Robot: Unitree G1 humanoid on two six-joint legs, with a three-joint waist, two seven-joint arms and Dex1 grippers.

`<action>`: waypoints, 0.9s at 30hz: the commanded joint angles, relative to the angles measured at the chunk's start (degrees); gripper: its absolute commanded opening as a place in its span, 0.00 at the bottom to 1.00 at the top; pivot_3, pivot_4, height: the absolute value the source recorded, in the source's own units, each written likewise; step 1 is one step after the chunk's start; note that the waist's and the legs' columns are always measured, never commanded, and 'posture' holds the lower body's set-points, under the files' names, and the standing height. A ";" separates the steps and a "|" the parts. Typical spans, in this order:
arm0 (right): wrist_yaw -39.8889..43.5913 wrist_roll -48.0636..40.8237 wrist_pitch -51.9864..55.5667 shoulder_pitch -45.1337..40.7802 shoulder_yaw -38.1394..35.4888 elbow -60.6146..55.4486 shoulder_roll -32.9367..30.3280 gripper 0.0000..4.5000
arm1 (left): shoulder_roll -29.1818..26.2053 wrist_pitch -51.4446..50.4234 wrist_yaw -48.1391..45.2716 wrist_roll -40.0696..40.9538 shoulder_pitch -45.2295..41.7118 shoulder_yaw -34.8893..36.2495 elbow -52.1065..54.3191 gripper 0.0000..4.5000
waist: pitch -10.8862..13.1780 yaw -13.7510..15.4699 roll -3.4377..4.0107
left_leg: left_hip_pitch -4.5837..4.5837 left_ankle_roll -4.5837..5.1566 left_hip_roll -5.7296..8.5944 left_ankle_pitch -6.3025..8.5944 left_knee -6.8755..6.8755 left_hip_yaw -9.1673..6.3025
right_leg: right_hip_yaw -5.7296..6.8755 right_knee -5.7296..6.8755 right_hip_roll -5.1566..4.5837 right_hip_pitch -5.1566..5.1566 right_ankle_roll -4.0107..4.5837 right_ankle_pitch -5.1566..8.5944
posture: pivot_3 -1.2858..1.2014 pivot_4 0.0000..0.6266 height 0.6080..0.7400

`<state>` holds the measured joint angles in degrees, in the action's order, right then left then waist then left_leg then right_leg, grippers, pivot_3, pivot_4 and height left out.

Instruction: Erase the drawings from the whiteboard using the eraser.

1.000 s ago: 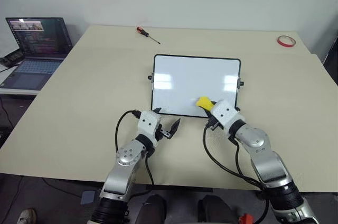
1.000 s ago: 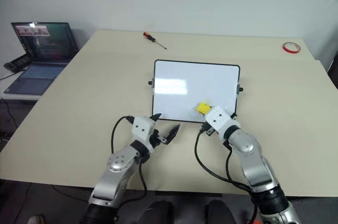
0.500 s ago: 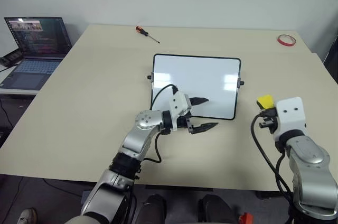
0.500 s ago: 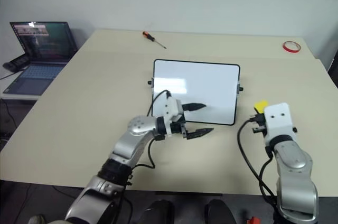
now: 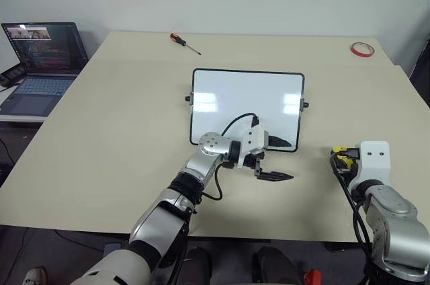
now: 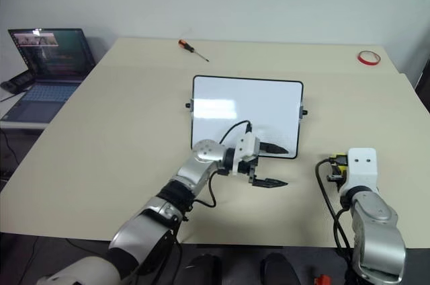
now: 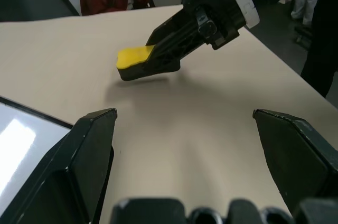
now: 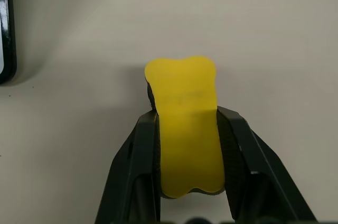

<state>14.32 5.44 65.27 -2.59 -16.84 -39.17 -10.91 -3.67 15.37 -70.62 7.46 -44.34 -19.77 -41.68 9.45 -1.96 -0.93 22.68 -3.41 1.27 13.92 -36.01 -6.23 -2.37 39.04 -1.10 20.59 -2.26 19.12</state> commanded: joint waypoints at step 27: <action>-2.90 -5.70 -7.01 -3.47 -0.14 9.80 -4.03 1.00 | -1.32 -0.20 1.40 -1.50 0.96 1.01 4.26 1.00 | -0.01 0.06 0.02 | 0.03 0.04 -0.02 -0.02 -0.03 -0.03 | 0.02 0.04 -0.04 0.01 0.00 0.00 | 0.52 0.24 1.00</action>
<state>12.03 0.39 59.44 -5.93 -15.84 -28.34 -14.17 -5.33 14.97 -69.32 5.87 -42.98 -19.24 -39.62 9.44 -1.89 -0.92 22.71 -3.37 1.25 13.90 -36.04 -6.26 -2.35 39.08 -1.14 20.60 -2.26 19.12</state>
